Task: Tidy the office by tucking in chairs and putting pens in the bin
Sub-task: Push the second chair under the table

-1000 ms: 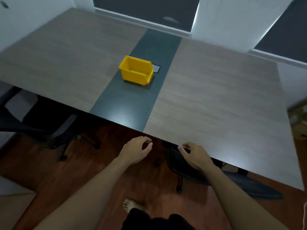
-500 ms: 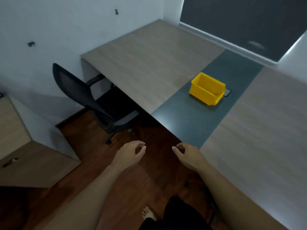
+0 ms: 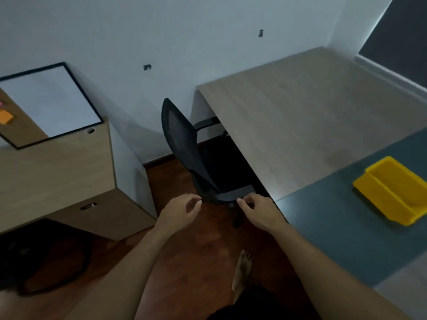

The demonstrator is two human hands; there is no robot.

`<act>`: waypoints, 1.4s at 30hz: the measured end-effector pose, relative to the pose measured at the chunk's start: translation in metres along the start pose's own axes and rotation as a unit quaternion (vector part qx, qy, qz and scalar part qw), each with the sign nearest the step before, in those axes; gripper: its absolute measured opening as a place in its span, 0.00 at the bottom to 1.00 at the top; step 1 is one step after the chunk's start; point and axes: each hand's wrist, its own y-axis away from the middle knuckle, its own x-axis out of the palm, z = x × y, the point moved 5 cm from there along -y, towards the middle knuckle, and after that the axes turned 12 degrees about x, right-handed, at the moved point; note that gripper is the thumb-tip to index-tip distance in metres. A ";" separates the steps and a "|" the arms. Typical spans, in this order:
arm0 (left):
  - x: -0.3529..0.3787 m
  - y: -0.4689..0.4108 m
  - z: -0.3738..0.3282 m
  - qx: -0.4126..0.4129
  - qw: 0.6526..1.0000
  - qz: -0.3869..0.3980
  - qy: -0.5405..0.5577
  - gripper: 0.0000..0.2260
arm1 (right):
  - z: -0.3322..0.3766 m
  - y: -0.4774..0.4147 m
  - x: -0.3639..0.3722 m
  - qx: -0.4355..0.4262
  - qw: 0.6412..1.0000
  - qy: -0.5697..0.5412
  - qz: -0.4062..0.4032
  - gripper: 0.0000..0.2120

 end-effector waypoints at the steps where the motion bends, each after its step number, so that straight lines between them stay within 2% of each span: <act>1: -0.009 -0.011 0.005 -0.002 1.000 -0.006 -0.005 0.16 | 0.012 -0.014 -0.005 -0.008 1.000 0.002 0.006 0.30; 8: -0.059 -0.090 0.043 -0.023 0.997 -0.075 -0.009 0.19 | 0.083 -0.105 -0.031 -0.062 0.997 0.031 0.017 0.31; 12: -0.084 -0.125 0.064 -0.017 0.995 -0.100 -0.011 0.18 | 0.121 -0.133 -0.035 -0.131 0.985 0.112 0.023 0.29; 16: -0.102 -0.155 0.085 -0.002 0.995 -0.101 -0.009 0.18 | 0.149 -0.152 -0.034 -0.172 0.974 0.146 0.021 0.30; 19: -0.109 -0.179 0.104 0.011 0.996 -0.088 -0.011 0.18 | 0.168 -0.164 -0.022 -0.175 0.976 0.130 0.016 0.29; 25: -0.122 -0.233 0.149 0.069 0.997 -0.026 -0.013 0.19 | 0.213 -0.185 0.019 -0.106 0.993 0.047 0.004 0.30; 32: -0.147 -0.299 0.205 0.159 0.982 0.095 -0.039 0.18 | 0.271 -0.198 0.074 0.019 0.998 -0.053 -0.021 0.33; 35: -0.149 -0.324 0.218 0.227 0.955 0.158 -0.108 0.18 | 0.288 -0.205 0.099 0.073 0.993 -0.090 -0.033 0.33; 39: -0.140 -0.345 0.233 0.311 0.889 0.254 -0.219 0.21 | 0.294 -0.211 0.117 0.153 0.982 -0.084 -0.069 0.35; 42: -0.135 -0.356 0.234 0.324 0.874 0.274 -0.236 0.25 | 0.286 -0.213 0.120 0.214 0.970 -0.061 -0.097 0.42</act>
